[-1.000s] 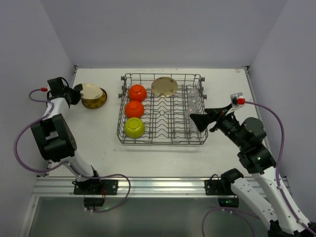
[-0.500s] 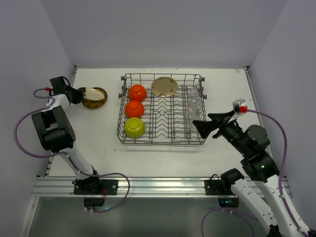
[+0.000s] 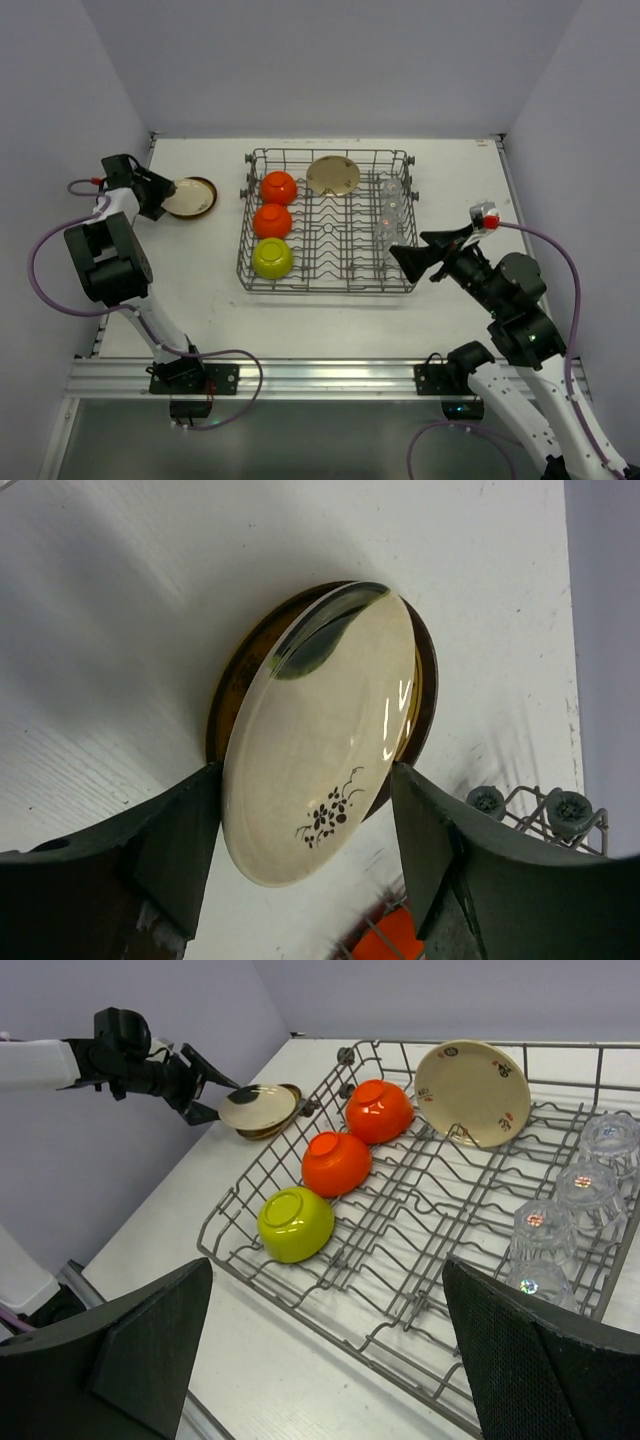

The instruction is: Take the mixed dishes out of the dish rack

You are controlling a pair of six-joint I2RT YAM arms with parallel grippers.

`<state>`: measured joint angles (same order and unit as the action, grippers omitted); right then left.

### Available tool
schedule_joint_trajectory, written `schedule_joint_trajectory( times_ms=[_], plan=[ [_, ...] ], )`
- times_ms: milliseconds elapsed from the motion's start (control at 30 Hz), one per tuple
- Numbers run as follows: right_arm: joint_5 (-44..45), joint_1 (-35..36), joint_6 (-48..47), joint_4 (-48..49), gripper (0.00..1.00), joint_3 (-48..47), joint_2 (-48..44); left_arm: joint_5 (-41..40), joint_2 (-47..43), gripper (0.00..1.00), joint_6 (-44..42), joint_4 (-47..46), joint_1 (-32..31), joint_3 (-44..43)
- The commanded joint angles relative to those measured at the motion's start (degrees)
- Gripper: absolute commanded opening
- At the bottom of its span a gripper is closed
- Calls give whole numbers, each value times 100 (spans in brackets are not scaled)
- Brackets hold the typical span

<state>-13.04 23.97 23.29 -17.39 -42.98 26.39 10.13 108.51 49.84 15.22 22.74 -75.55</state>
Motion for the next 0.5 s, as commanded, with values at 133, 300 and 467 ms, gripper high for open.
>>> schedule_joint_trajectory(
  times_ms=[133,300,467],
  plan=[
    [-454,-6,-9,-98,99,-307,700,-73,74,72,-326,393,20,-487],
    [-577,-6,53,7,99,-299,1043,40,153,80,-362,578,11,-540],
    [-683,-6,9,-81,99,-325,1210,42,267,86,-405,736,-138,-750]
  ],
)
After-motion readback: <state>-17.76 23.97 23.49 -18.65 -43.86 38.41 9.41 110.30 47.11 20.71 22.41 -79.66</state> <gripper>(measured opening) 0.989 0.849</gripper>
